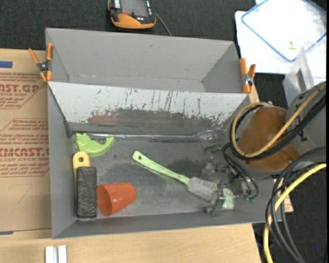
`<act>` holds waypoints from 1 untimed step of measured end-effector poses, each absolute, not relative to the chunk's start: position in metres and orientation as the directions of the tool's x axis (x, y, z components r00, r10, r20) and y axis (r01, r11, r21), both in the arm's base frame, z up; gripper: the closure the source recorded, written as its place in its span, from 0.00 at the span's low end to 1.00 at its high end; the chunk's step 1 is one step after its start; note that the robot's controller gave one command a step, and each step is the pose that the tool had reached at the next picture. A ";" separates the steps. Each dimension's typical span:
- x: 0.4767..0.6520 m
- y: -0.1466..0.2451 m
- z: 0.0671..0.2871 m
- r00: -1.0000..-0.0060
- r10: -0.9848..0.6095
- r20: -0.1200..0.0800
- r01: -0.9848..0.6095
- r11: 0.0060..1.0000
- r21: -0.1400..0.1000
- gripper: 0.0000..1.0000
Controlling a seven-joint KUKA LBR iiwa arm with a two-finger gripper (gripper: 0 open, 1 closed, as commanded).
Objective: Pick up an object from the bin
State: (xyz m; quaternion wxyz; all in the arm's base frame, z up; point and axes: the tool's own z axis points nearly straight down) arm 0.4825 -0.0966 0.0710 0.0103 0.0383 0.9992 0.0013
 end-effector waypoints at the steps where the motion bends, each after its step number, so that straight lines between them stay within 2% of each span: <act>1: 0.480 -0.096 0.069 -0.998 0.060 -0.005 0.060 0.998 0.003 1.00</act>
Offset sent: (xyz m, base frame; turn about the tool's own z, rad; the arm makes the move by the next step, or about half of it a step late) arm 0.0000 0.0000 0.0000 0.0000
